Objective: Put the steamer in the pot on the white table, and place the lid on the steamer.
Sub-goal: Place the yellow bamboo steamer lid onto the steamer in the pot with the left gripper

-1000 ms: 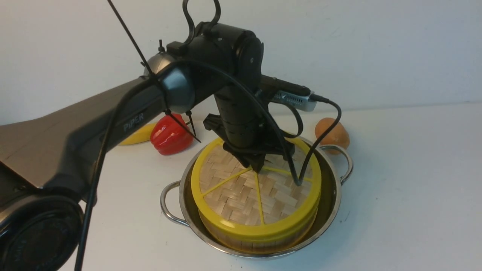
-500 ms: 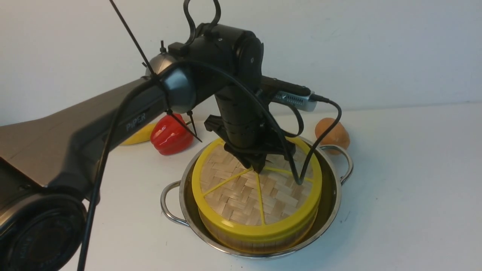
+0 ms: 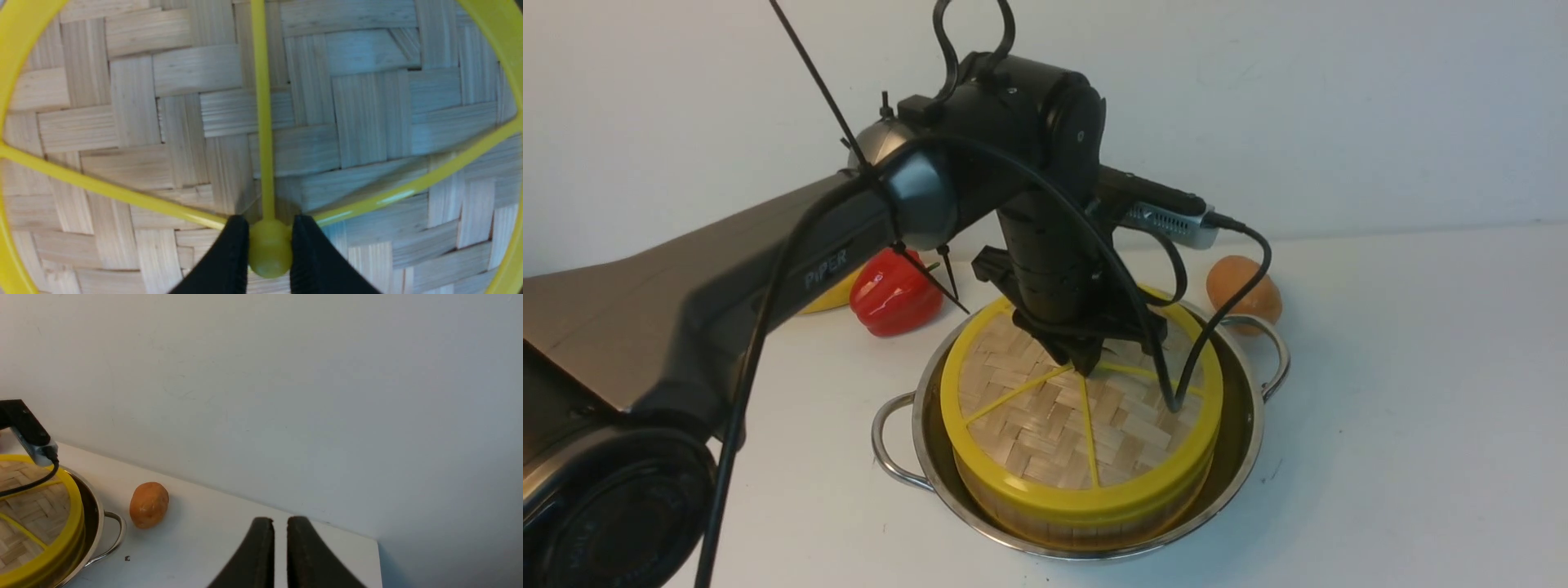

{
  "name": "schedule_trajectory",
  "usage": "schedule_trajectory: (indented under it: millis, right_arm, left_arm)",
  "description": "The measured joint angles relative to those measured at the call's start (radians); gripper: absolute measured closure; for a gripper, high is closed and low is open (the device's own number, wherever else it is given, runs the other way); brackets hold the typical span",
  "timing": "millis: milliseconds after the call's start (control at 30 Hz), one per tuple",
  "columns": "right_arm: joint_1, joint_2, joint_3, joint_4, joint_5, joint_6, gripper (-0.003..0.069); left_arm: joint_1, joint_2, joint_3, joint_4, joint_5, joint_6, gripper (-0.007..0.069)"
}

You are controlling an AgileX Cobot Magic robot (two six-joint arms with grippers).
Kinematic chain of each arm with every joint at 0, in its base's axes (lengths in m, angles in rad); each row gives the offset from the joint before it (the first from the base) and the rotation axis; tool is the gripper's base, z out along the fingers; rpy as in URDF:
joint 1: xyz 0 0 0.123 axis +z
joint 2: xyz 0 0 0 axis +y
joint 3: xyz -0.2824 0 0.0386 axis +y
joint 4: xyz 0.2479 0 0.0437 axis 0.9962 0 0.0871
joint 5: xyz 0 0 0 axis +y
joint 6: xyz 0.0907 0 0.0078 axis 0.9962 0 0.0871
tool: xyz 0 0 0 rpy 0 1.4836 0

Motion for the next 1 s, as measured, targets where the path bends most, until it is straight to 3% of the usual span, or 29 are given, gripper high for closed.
schedule_trajectory:
  millis: [1000]
  right_arm:
    - [0.000,0.000,0.000,0.000,0.000,0.000,0.0568]
  left_arm:
    - [0.000,0.004,-0.001,-0.045,0.002,0.011,0.0503]
